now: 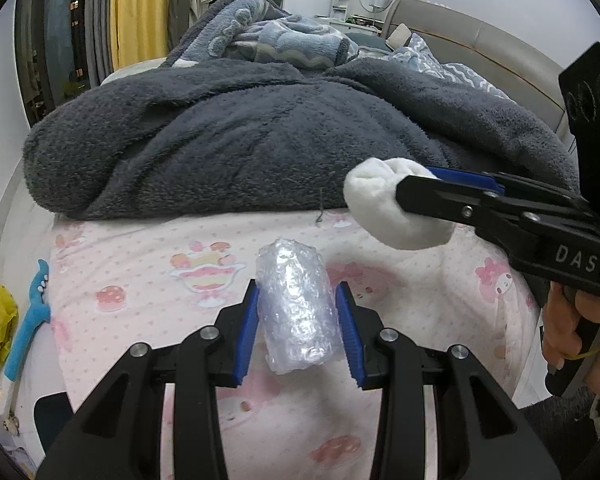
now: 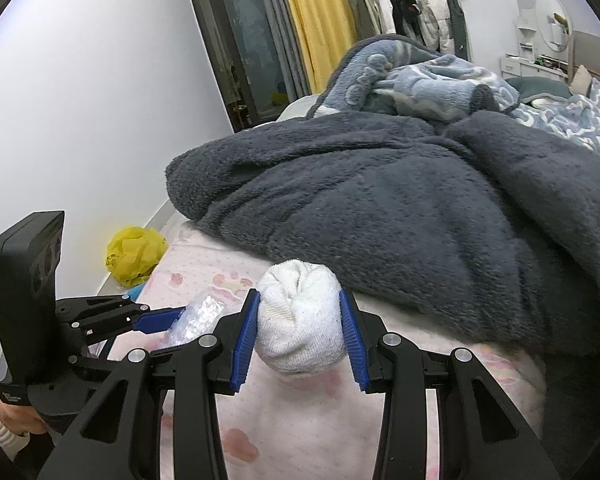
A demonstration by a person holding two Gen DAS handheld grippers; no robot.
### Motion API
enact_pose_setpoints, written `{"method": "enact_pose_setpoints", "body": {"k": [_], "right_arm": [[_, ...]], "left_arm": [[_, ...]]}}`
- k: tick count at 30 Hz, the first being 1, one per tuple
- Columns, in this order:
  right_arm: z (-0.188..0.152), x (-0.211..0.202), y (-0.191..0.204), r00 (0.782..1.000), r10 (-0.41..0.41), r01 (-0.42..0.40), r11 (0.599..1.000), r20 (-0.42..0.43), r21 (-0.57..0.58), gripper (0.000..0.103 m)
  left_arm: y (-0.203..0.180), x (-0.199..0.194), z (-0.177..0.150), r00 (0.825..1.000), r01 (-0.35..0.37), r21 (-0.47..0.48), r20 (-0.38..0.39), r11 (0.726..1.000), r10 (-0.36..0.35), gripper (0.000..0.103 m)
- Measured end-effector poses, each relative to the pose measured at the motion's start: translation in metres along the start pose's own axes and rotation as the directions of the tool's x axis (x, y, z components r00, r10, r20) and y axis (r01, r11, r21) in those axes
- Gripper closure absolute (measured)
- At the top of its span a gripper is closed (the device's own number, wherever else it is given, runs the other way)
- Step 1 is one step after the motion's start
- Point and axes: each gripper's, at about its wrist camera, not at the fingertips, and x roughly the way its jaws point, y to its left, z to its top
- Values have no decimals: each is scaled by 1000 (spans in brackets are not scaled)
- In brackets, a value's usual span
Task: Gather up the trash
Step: 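Carry the bubble-wrap roll and tissue wad with both tools over the green bin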
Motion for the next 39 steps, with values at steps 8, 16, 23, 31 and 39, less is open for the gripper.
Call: {"method": "enact_pose_setpoints", "body": {"k": [8,16,23,31,39], "right_arm": [[8,13,23,1000,29,-29,999,-3,-15,62],[18,28,50,997,74,-74,997,-10,-10,62],[23,43,80,995,101,-102,994,-24,-38,62],[30,65,122,988,146,-149,986,-42,-71,62],[36,82,170,980,191,-196,974,-57,-114,62]], "left_arm": [[19,-12,-7,1000,-16,-4,-13,1000,16,62],[45,-30,-16,999,-46,-12,-14,999,46,62],[69,-45,-24,997,-71,-27,-21,997,71,62],[113,-61,-42,988,-140,-71,-68,988,135,62],[156,-76,-64,979,-184,-127,-114,975,170,62]]}}
